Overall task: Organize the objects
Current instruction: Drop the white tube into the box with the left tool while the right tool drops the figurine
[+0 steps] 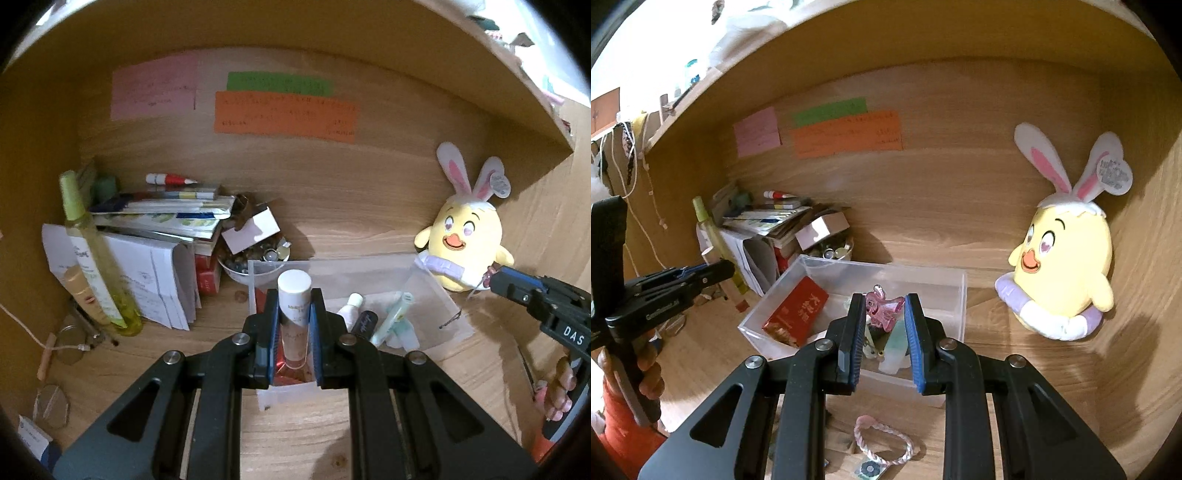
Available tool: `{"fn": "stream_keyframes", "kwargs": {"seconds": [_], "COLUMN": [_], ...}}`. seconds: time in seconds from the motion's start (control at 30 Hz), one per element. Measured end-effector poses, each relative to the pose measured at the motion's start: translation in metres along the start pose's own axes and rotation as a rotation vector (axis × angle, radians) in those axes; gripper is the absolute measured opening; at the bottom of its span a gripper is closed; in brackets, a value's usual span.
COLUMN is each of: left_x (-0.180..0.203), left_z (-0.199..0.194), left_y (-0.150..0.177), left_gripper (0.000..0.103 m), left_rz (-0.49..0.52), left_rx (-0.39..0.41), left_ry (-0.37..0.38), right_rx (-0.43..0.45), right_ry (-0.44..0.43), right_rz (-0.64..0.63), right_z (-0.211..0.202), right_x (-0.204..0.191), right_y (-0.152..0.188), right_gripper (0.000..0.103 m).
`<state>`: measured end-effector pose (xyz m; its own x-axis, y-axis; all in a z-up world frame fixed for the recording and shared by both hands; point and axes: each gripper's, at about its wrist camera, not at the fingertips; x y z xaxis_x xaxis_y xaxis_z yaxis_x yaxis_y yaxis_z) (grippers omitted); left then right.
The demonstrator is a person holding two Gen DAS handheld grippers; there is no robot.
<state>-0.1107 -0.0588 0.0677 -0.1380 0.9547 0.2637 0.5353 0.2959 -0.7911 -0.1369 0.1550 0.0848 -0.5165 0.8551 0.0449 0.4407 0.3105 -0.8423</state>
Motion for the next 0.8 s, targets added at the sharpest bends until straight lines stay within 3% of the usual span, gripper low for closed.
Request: {"fn": "stream_keyframes", "kwargs": {"seconds": [0.3,0.8], "left_x": [0.006,0.013], "left_z": [0.043,0.089], "left_y": [0.005,0.017], "left_gripper": [0.014,0.014], "left_rz": [0.012,0.027], "left_rx": [-0.07,-0.193], "left_ry": [-0.033,-0.028], "right_rx": [-0.064,-0.192], "right_ry": [-0.031,-0.06], "right_rz": [0.006,0.022], "right_z": [0.031,0.075], "right_x": [0.0,0.008], "right_y": [0.012,0.035], "right_gripper": [0.019,0.019]}}
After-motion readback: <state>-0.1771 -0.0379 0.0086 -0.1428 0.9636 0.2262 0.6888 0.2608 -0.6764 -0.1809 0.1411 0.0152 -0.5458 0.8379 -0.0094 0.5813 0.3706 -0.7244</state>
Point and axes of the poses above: each gripper's, at about its wrist camera, not at the fingertips, and z roughly the way its jaws point, x to its right, y to its underside, and after that the axes turned 11 degrees about -z, right-handed
